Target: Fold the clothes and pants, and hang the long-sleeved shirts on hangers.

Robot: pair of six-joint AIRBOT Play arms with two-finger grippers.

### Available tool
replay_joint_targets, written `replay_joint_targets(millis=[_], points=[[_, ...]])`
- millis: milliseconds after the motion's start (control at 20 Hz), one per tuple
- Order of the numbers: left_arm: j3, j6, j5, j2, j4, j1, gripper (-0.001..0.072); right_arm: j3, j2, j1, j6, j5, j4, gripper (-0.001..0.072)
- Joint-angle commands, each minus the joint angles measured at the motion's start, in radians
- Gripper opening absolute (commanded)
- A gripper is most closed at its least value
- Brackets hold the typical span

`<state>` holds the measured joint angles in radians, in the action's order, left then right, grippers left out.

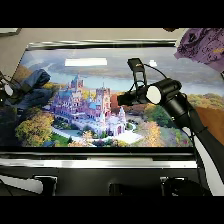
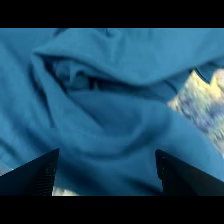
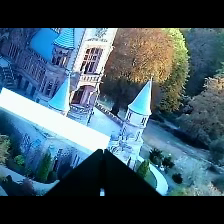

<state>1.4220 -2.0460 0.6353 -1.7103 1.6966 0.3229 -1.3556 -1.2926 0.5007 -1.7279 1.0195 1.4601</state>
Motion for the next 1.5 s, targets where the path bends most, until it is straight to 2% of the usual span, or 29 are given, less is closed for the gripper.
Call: replay_joint_targets(millis=[0,150,250,300,350,400,450,600,750,900,1150,1200,1250,1450], points=[[0.001,-0.008,-0.113,-0.081,0.001,0.008,0.072,-0.001,0.0,0.001,0.0,0.002,0.0,0.0034],[0.001,-0.009,-0.122,-0.134,0.001,0.013,0.072,-0.001,0.0,0.001,0.0,0.002,-0.001,0.0035],[0.001,-0.05,-0.115,-0.159,-0.003,0.013,0.072,-0.001,-0.001,0.001,-0.001,0.003,-0.001,0.0035],[0.002,-0.067,-0.106,-0.161,-0.003,0.013,0.0649,-0.001,0.0,0.001,-0.001,0.003,-0.001,0.0035],[0.005,-0.087,-0.087,-0.158,-0.004,0.013,0.0372,-0.001,-0.001,0.001,-0.001,0.003,-0.001,0.0035],[0.014,-0.084,-0.052,-0.152,-0.011,0.013,0.0047,-0.001,0.0,0.001,-0.001,0.002,-0.001,0.0035],[0.027,-0.081,-0.02,-0.149,-0.015,0.012,0.0018,-0.001,0.0,0.001,-0.001,0.002,-0.001,0.0035],[0.092,-0.019,0.169,-0.134,-0.066,0.011,0.0017,-0.001,0.0,0.0,-0.001,0.003,-0.016,0.0035],[0.109,0.14,0.318,-0.061,-0.171,-0.02,0.0016,-0.001,0.0,0.001,-0.004,0.004,-0.038,0.0035],[0.074,0.155,0.371,0.045,-0.285,-0.109,0.0015,-0.002,0.01,0.0,-0.058,0.053,-0.034,0.0034],[0.023,0.15,0.418,0.147,-0.428,-0.444,0.0015,-0.002,0.079,0.0,-0.106,0.145,-0.018,0.0037],[0.023,0.148,0.414,0.146,-0.468,-0.527,0.0015,-0.002,0.104,0.0,-0.124,0.169,0.009,0.0071],[0.023,0.122,0.405,0.144,-0.483,-0.603,0.0015,-0.002,0.129,0.0,-0.144,0.194,0.043,0.0094],[0.023,-0.014,0.369,0.121,-0.482,-0.86,0.0016,-0.002,0.257,0.0,-0.178,0.302,0.208,0.0094]])
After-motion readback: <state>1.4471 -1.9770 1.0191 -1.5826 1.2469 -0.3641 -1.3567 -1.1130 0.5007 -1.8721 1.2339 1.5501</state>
